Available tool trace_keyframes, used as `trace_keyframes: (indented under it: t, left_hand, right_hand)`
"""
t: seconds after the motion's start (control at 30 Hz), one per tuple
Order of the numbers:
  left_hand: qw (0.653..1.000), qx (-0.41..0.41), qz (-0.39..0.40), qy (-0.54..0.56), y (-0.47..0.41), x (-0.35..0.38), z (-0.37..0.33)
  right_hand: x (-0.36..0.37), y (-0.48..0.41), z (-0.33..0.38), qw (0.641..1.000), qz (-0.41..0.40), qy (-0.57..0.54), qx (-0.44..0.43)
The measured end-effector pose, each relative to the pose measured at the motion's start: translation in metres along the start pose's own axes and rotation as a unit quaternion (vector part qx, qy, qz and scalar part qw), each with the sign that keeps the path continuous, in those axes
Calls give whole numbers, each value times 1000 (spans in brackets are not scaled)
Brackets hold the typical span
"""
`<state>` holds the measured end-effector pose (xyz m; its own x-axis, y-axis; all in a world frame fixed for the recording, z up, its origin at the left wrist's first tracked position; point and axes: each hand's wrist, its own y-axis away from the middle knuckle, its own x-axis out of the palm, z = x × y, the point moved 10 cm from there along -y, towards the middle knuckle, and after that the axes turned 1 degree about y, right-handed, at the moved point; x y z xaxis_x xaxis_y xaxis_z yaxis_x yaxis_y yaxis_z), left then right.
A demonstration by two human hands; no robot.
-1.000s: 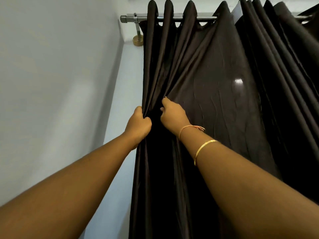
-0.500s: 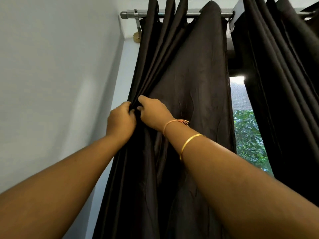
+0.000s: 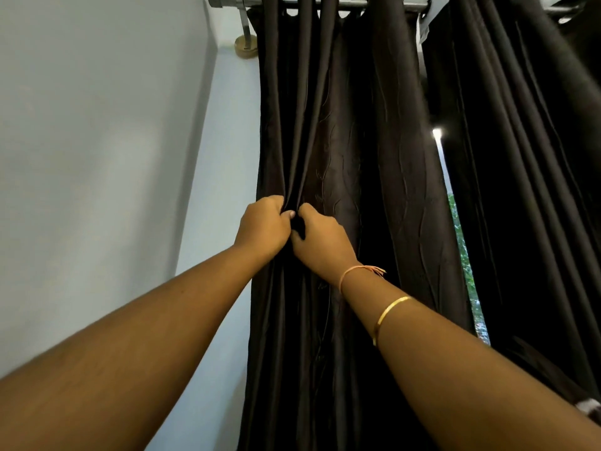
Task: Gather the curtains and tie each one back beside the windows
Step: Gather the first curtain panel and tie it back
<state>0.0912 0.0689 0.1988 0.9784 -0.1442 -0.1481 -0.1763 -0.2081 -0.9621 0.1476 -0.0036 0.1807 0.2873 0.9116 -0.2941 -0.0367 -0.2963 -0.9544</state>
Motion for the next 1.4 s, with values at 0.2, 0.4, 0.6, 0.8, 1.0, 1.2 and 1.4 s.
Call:
trace_keyframes:
  t: [0.2,0.4,0.6,0.8,1.0,1.2,1.4]
  left_hand:
    - [997,-21,29,71,11,5,1]
    - [998,-66,14,-3,6,2,8]
    - [995,-53,1,-86,20,7,1]
    - [990,-45,-22,-135,29,14,-5]
    - [995,-14,-71,-61,30,-5,-12]
    - [998,-40,-54,-15,25,-9,-2]
    - [998,-60,28,11,21,3,2]
  right_hand:
    - [13,3,-2,992,23,-120,6]
    - [22,13,-11,973,113,-199,37]
    - [-27,14,-27,999,7,46,14]
    - [-97,15,-75,955,-95,271,79]
    - [-108,44,-147,943,-120,61,305]
    - [-93,43,-144,942,-131,14,309]
    - [-52,7,-67,985,-43,67,150]
